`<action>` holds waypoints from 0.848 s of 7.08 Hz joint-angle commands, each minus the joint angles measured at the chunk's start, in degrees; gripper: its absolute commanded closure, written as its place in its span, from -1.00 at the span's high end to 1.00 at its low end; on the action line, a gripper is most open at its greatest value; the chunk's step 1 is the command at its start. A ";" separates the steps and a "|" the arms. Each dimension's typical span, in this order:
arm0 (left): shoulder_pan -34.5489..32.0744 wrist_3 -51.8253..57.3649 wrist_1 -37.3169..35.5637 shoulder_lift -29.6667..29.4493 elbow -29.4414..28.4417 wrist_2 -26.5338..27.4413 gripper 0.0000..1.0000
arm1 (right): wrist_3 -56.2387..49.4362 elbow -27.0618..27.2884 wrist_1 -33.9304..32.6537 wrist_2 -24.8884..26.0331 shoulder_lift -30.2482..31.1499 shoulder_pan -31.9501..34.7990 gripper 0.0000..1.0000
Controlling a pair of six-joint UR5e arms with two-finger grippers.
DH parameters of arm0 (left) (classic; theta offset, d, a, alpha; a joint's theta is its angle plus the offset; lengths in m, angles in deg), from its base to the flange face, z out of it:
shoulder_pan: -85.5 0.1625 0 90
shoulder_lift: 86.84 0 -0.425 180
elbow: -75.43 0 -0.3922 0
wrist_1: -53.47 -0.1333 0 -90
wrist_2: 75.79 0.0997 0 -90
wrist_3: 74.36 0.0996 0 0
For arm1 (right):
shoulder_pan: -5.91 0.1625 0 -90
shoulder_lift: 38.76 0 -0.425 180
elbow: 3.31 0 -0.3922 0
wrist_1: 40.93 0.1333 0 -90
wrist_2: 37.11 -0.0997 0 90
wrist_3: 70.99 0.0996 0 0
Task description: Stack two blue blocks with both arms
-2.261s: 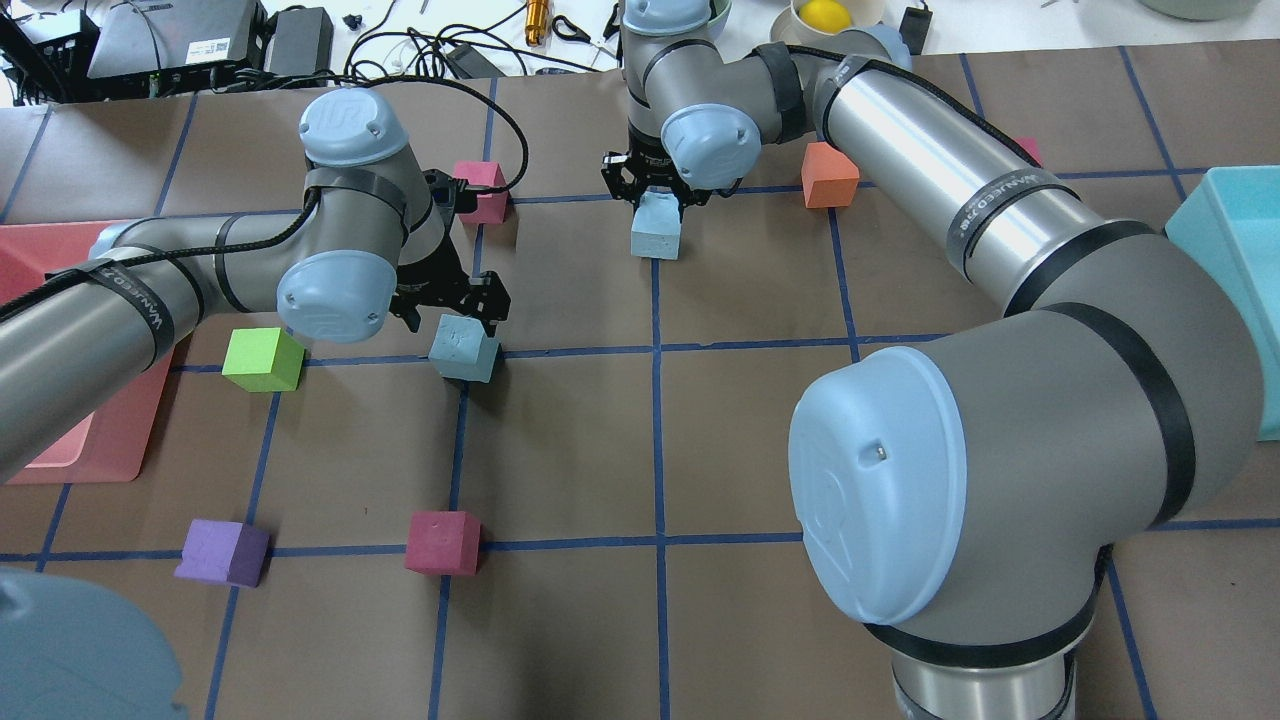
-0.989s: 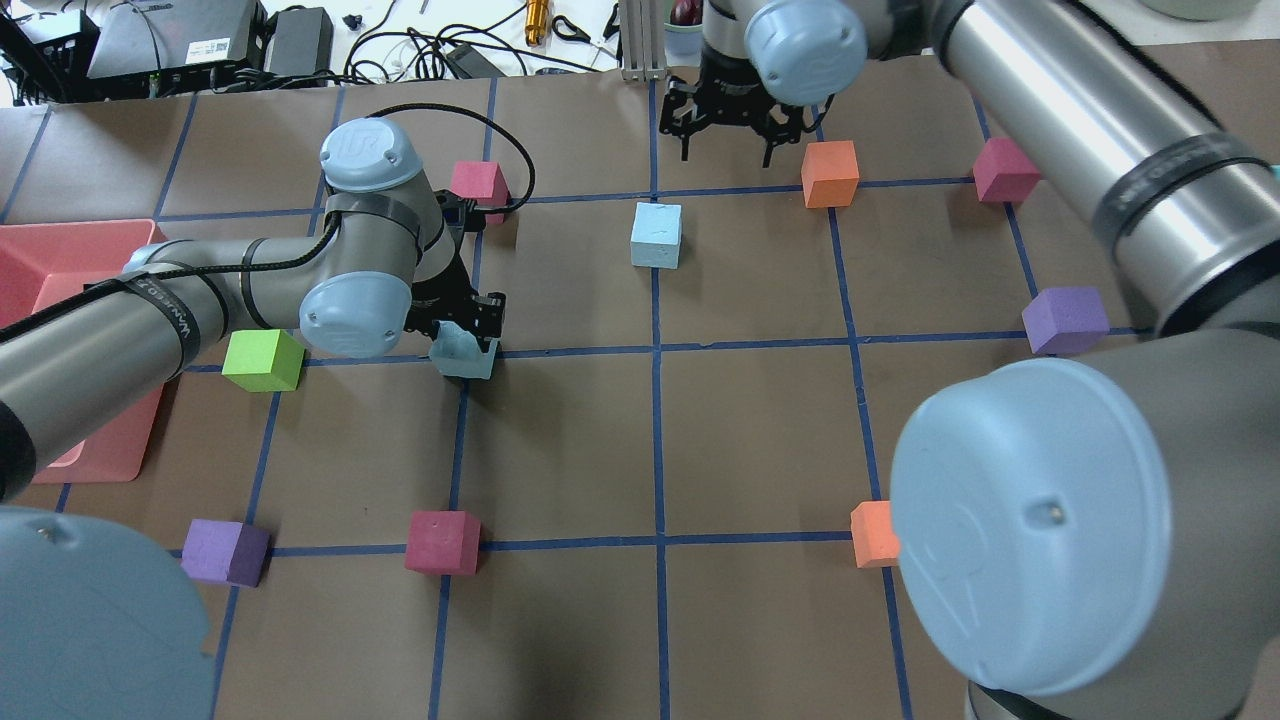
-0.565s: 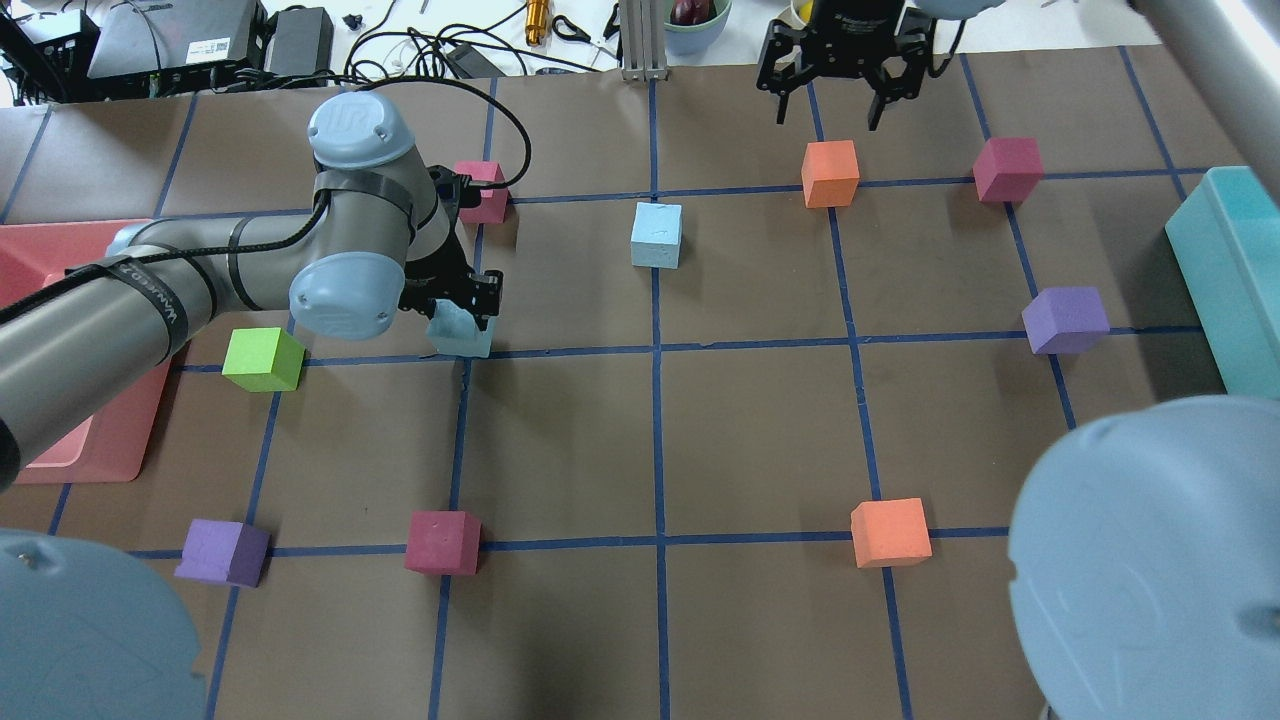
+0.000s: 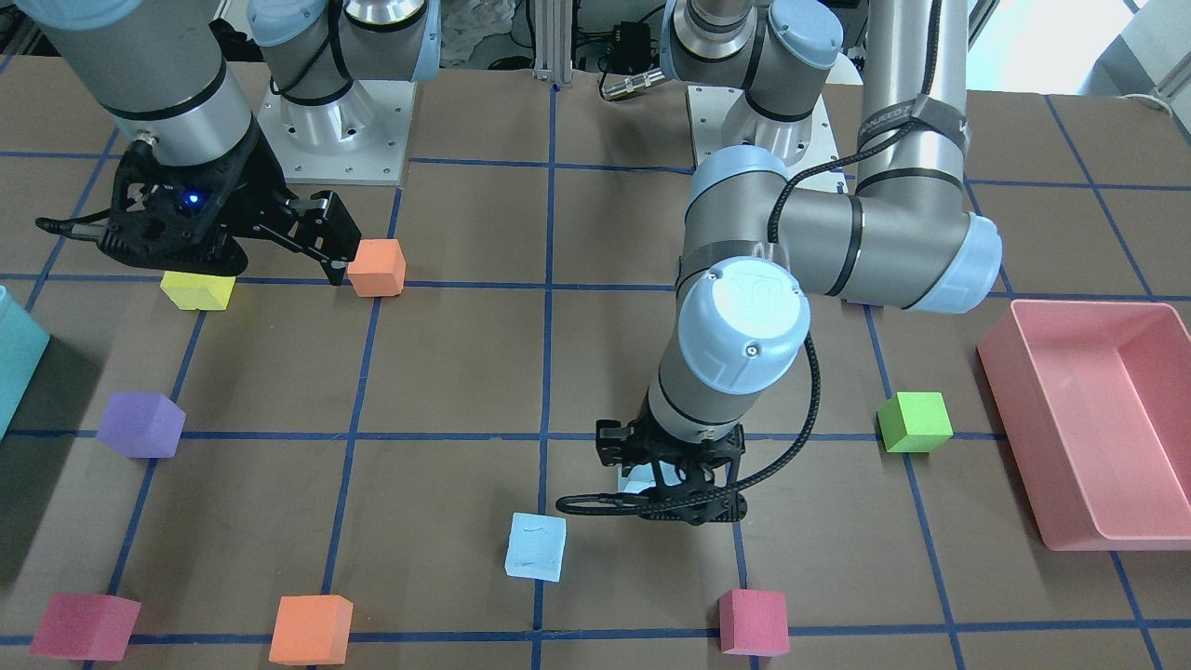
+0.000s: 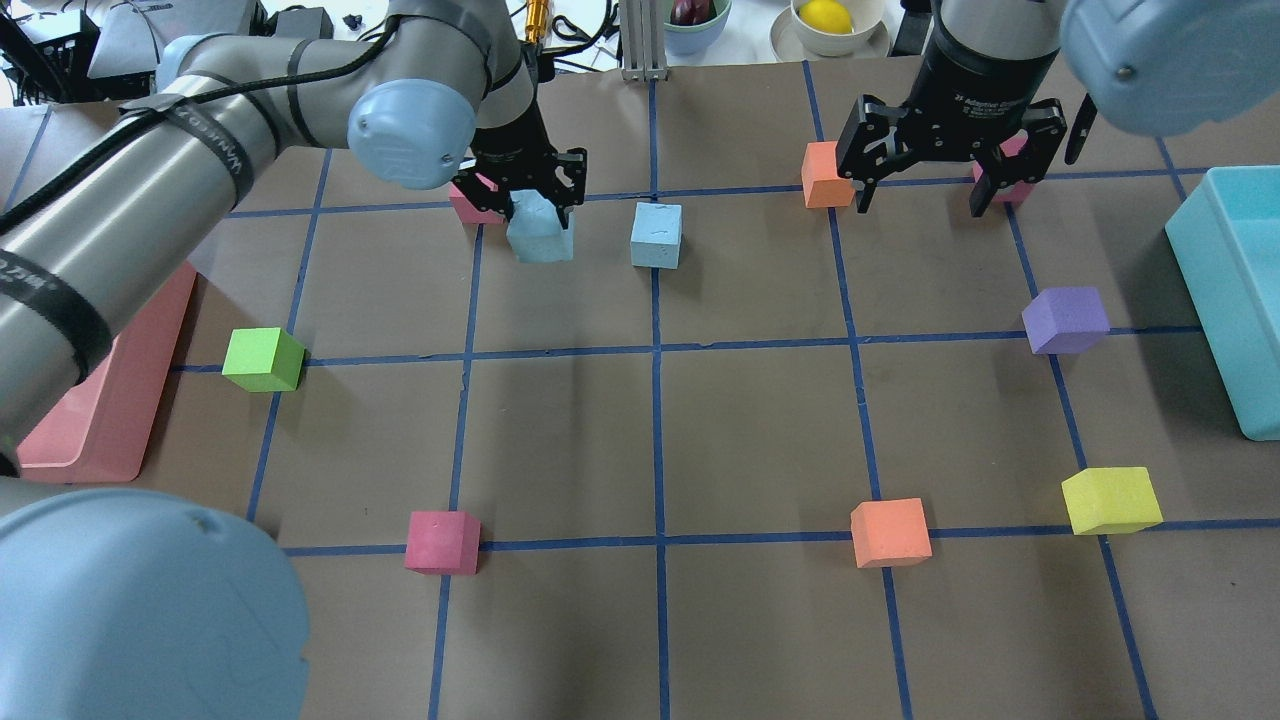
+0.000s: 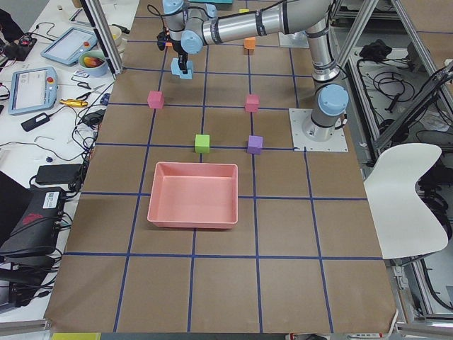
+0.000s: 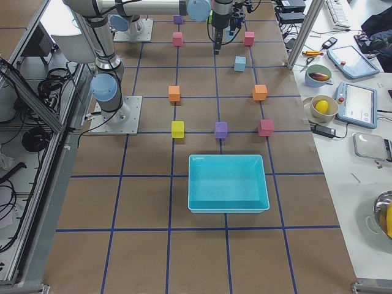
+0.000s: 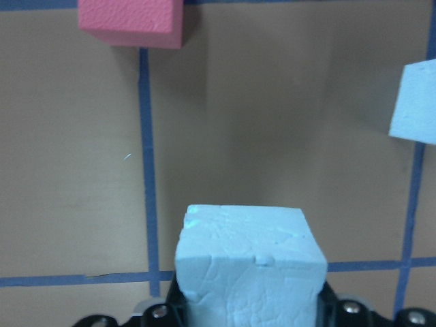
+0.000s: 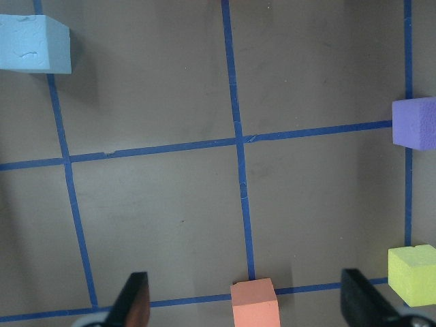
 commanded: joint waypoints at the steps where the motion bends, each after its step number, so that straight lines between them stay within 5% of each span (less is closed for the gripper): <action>1: -3.18 -4.43 -0.43 -5.30 -6.95 -0.71 -1.00 | -0.21 0.53 -0.30 -0.48 2.22 0.19 1.00; 6: -5.92 -8.58 -2.28 -12.70 -13.21 -0.62 -1.00 | -4.42 2.81 2.86 0.22 3.90 -0.15 1.00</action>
